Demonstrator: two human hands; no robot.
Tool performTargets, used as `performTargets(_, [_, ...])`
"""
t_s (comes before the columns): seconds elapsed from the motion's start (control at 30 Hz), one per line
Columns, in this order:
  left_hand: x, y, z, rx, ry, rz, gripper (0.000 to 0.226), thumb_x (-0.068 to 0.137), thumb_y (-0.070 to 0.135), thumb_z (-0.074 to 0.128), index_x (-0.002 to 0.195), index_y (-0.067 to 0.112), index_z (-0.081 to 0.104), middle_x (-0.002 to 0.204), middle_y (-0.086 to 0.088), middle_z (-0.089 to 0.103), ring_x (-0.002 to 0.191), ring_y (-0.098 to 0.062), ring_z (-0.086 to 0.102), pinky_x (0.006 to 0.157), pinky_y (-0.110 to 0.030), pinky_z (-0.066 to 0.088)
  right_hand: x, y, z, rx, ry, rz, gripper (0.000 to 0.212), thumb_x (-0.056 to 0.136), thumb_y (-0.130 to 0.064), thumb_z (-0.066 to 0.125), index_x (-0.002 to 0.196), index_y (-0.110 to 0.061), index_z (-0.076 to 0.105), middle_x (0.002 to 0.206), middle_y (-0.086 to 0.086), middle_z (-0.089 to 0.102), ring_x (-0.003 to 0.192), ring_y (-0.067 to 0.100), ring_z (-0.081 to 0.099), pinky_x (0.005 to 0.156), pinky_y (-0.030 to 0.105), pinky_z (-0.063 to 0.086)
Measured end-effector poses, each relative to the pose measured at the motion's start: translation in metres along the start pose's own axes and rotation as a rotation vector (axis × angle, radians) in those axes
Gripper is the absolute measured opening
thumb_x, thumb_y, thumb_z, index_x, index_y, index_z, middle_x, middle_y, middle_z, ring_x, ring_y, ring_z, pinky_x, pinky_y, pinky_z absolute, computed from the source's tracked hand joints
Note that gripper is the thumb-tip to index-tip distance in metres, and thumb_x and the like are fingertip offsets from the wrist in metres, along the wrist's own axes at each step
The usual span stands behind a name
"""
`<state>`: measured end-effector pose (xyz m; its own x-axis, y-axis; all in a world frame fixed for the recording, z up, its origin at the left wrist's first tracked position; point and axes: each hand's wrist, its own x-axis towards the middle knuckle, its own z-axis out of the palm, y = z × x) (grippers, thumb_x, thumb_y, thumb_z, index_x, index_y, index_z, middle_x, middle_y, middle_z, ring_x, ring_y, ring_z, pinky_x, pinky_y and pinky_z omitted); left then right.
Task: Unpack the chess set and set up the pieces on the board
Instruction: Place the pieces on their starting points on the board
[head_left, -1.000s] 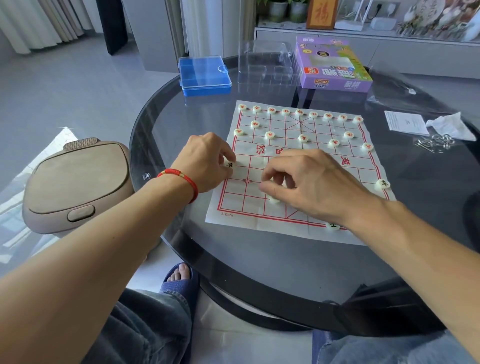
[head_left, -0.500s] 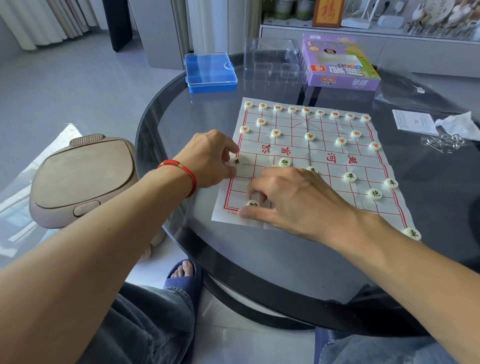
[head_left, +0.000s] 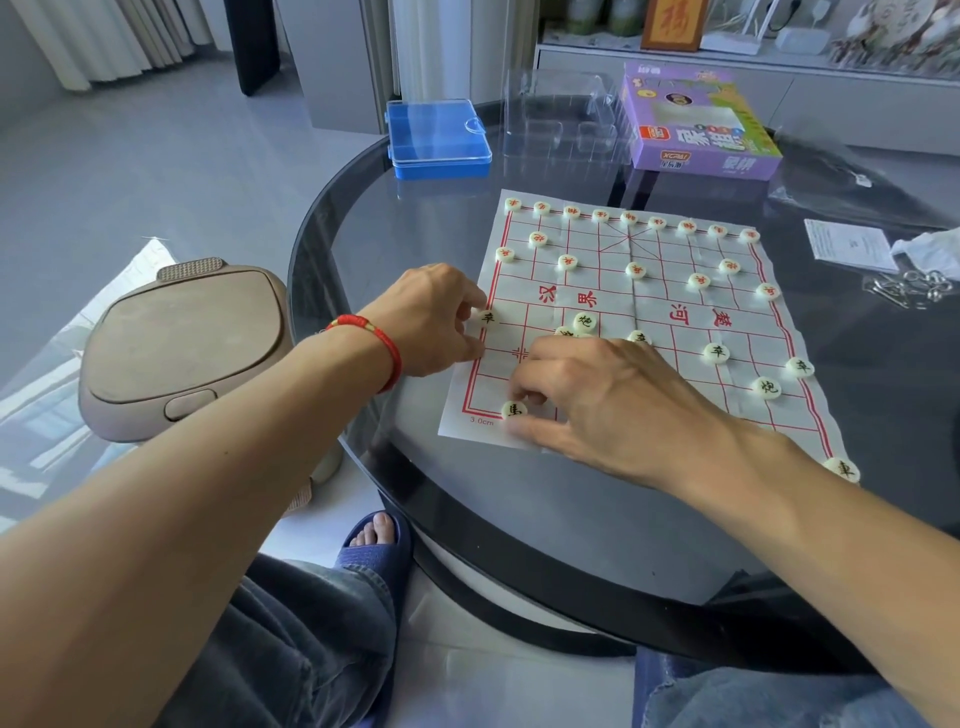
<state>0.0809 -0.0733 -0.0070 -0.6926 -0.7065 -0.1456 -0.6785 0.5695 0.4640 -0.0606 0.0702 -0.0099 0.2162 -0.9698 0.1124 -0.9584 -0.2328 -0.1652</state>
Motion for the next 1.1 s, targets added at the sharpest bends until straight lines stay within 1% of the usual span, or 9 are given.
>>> performTargets(0.07, [0.0,0.001,0.0,0.0,-0.002,-0.001,0.059,0.088,0.029,0.073,0.142,0.013,0.054,0.129,-0.002,0.064,0.101,-0.021,0.065,0.08,-0.02,0.05,0.0,-0.001,0.0,-0.011,-0.001,-0.007,0.036,0.097,-0.053,0.057,0.116,-0.025,0.068,0.109,-0.01,0.062,0.093,0.013,0.061,0.071,0.025,0.046])
performTargets(0.27, [-0.001,0.001,0.0,-0.003,-0.009,-0.005,0.06,0.087,0.029,0.073,0.142,0.014,0.054,0.13,-0.001,0.063,0.102,-0.022,0.065,0.086,-0.025,0.053,-0.002,-0.002,-0.006,-0.044,0.003,-0.026,0.044,0.092,-0.061,0.057,0.112,-0.025,0.074,0.107,-0.008,0.067,0.093,0.015,0.065,0.079,0.034,0.057])
performTargets(0.4, [-0.001,0.001,0.0,-0.011,-0.015,-0.004,0.061,0.088,0.027,0.072,0.144,0.015,0.052,0.131,-0.003,0.062,0.105,-0.023,0.065,0.092,-0.03,0.054,0.003,0.029,-0.018,0.018,0.179,0.135,0.023,0.096,-0.04,0.063,0.101,-0.024,0.078,0.096,-0.007,0.072,0.087,0.016,0.065,0.079,0.043,0.059])
performTargets(0.47, [-0.002,0.001,0.0,-0.014,-0.013,0.004,0.06,0.088,0.025,0.072,0.144,0.016,0.052,0.129,-0.003,0.062,0.102,-0.021,0.063,0.093,-0.032,0.054,0.003,0.049,-0.02,0.031,0.233,0.244,0.016,0.097,-0.032,0.065,0.102,-0.023,0.078,0.096,-0.006,0.072,0.087,0.015,0.062,0.082,0.043,0.057])
performTargets(0.67, [-0.003,0.001,-0.002,-0.022,-0.007,0.0,0.056,0.089,0.025,0.072,0.141,0.019,0.053,0.126,-0.003,0.062,0.096,-0.018,0.059,0.094,-0.035,0.054,0.013,0.061,-0.007,0.002,0.126,0.295,0.019,0.098,-0.036,0.066,0.111,-0.026,0.075,0.103,-0.007,0.067,0.089,0.014,0.054,0.081,0.038,0.05])
performTargets(0.83, [-0.003,0.001,-0.001,-0.019,-0.002,0.001,0.057,0.088,0.023,0.073,0.141,0.02,0.053,0.128,-0.003,0.062,0.098,-0.018,0.06,0.094,-0.035,0.054,0.021,0.074,-0.014,-0.021,0.2,0.367,0.016,0.097,-0.029,0.068,0.11,-0.025,0.076,0.11,-0.002,0.072,0.099,0.022,0.062,0.088,0.046,0.054])
performTargets(0.9, [-0.003,0.001,-0.001,-0.018,-0.002,-0.001,0.058,0.087,0.023,0.074,0.141,0.02,0.053,0.128,-0.004,0.062,0.1,-0.019,0.061,0.094,-0.035,0.055,0.022,0.079,-0.016,-0.016,0.147,0.385,0.018,0.097,-0.029,0.069,0.113,-0.028,0.075,0.111,-0.002,0.07,0.102,0.022,0.06,0.089,0.044,0.052])
performTargets(1.0, [-0.003,0.003,-0.001,-0.027,-0.012,-0.014,0.059,0.087,0.023,0.074,0.141,0.02,0.053,0.128,-0.004,0.061,0.102,-0.022,0.063,0.094,-0.036,0.054,0.023,0.082,-0.015,0.0,0.032,0.353,0.024,0.095,-0.03,0.071,0.119,-0.032,0.072,0.109,-0.008,0.065,0.093,0.014,0.053,0.086,0.038,0.048])
performTargets(1.1, [-0.003,0.004,-0.003,-0.042,-0.012,-0.026,0.059,0.088,0.022,0.073,0.143,0.021,0.051,0.131,-0.005,0.06,0.097,-0.019,0.06,0.094,-0.037,0.054,0.025,0.08,-0.013,0.005,-0.007,0.316,0.025,0.094,-0.029,0.072,0.12,-0.033,0.073,0.11,-0.007,0.066,0.093,0.011,0.051,0.081,0.032,0.042])
